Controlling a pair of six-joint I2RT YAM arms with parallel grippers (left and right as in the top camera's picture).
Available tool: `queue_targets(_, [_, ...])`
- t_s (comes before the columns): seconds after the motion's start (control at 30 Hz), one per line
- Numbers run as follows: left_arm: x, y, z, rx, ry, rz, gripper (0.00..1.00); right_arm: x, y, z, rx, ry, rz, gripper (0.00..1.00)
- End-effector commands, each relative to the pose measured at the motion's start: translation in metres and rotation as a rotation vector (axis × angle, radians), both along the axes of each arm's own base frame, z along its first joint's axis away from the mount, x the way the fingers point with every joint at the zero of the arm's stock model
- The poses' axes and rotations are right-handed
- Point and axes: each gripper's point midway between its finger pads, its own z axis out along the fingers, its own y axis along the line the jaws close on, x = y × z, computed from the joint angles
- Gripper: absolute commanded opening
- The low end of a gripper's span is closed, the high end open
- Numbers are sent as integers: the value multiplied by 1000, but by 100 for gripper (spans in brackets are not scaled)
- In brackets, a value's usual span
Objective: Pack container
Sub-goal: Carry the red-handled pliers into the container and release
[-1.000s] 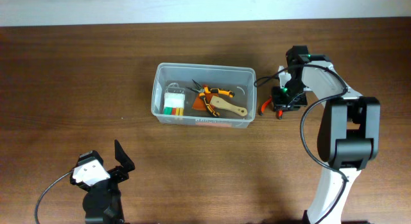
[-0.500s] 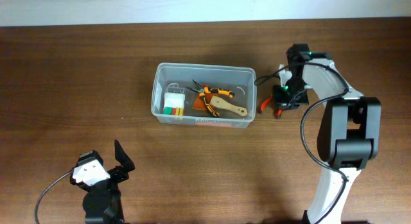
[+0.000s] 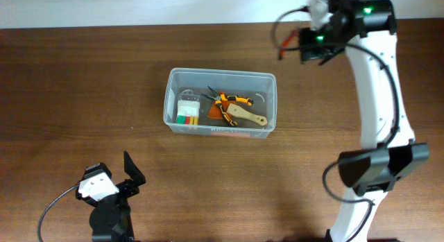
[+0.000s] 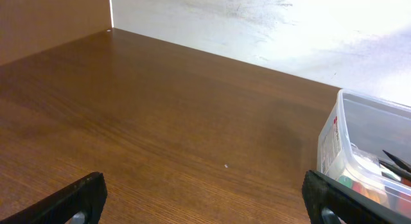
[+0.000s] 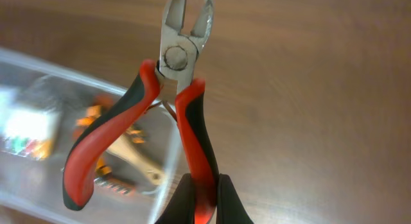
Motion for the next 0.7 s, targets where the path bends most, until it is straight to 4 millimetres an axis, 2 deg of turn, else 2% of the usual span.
queue_targets(0.0, [0,0,-1,10,0,1,99,-21,78,5,-37,-57,405,4])
queue_targets(0.1, [0,0,-1,10,0,2,99,-37,122,-22,-136,-65,734,4])
queue_targets(0.17, [0,0,-1,10,0,1,99,-48,145,-49,-189,-56,935,4])
queue_targets(0.3, [0,0,-1,10,0,1,99,-72,169,-109,-287,-10,1309,4])
queue_targets(0.4, [0,0,-1,10,0,1,99,-66,169,-148,-387,2,1383,4])
queue_targets(0.47, [0,0,-1,10,0,1,99,-56,169,-166,-431,-11,1376,4])
queue_targets(0.57, [0,0,-1,10,0,1,99,-54,176,-177,-410,-32,1381,4])
queue_targets(0.67, [0,0,-1,10,0,1,99,-58,184,-176,-355,-49,1394,4])
